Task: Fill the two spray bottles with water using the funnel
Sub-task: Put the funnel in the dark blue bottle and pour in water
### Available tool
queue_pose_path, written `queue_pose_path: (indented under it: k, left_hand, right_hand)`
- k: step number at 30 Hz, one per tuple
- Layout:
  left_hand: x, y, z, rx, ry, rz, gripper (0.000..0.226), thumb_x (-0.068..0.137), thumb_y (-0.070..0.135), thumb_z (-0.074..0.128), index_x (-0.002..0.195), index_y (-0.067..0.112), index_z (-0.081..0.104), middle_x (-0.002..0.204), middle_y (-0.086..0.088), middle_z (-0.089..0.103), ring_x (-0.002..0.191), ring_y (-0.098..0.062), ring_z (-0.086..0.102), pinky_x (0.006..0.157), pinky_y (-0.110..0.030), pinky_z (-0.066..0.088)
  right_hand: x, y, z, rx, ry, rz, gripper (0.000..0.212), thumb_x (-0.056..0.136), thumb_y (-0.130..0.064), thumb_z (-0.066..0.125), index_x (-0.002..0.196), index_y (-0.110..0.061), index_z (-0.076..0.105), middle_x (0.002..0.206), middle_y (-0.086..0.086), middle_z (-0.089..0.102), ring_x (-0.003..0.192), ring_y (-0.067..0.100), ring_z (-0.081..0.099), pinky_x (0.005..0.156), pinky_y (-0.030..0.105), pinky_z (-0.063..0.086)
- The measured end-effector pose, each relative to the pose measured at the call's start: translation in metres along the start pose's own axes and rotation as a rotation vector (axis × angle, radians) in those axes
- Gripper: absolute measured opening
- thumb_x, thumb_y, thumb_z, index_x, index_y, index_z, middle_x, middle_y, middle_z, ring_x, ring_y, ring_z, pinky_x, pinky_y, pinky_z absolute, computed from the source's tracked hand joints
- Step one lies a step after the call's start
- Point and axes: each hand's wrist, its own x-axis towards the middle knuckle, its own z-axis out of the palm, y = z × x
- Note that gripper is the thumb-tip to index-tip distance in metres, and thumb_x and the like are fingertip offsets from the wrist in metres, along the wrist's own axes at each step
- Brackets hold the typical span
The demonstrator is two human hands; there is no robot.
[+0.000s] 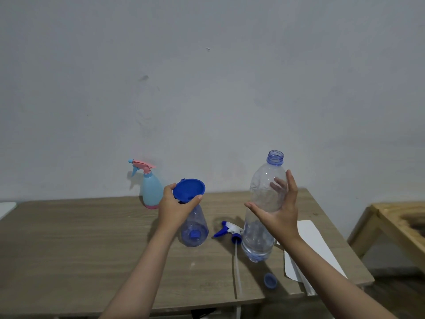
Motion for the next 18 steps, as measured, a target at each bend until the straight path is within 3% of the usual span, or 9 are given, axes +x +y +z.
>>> queue_pose_path:
  k: [9,13,15,18]
  left_hand:
    - [-0.005,0.002,0.0,0.004,-0.006,0.031,0.073,0.073,0.034,0.081,0.131,0.015,0.041,0.112,0.006,0.051,0.099,-0.014,0.054,0.064,-0.01,0.04]
    - [-0.005,0.001,0.0,0.003,-0.011,0.023,0.084,0.073,0.037,0.08,0.139,0.012,0.034,0.123,-0.001,0.054,0.099,-0.013,0.053,0.076,-0.02,0.044]
    - [-0.004,0.001,0.0,0.005,-0.018,0.016,0.09,0.074,0.038,0.08,0.143,0.012,0.029,0.131,-0.005,0.052,0.1,-0.014,0.052,0.078,-0.021,0.044]
    - [-0.006,0.001,0.0,-0.005,-0.037,0.013,0.093,0.075,0.038,0.079,0.146,0.013,0.024,0.136,-0.006,0.048,0.101,-0.01,0.05,0.067,-0.01,0.039]
  right_hand:
    - [-0.005,-0.01,-0.001,-0.034,-0.012,0.071,0.124,0.056,-0.042,0.087,0.149,-0.038,0.007,0.152,-0.001,0.031,0.131,0.011,0.044,0.105,0.041,0.043]
    - [-0.011,-0.012,0.001,-0.074,0.07,0.043,0.123,0.055,-0.049,0.084,0.149,-0.033,0.007,0.153,-0.004,0.021,0.138,0.011,0.03,0.112,0.039,0.034]
    - [-0.014,-0.014,0.004,-0.129,0.121,-0.013,0.12,0.057,-0.052,0.084,0.148,-0.027,0.011,0.15,0.004,0.022,0.138,0.017,0.029,0.112,0.039,0.033]
    - [-0.016,-0.023,0.009,-0.225,0.222,-0.147,0.109,0.062,-0.058,0.079,0.144,-0.014,0.02,0.144,0.019,0.026,0.137,0.025,0.026,0.114,0.037,0.029]
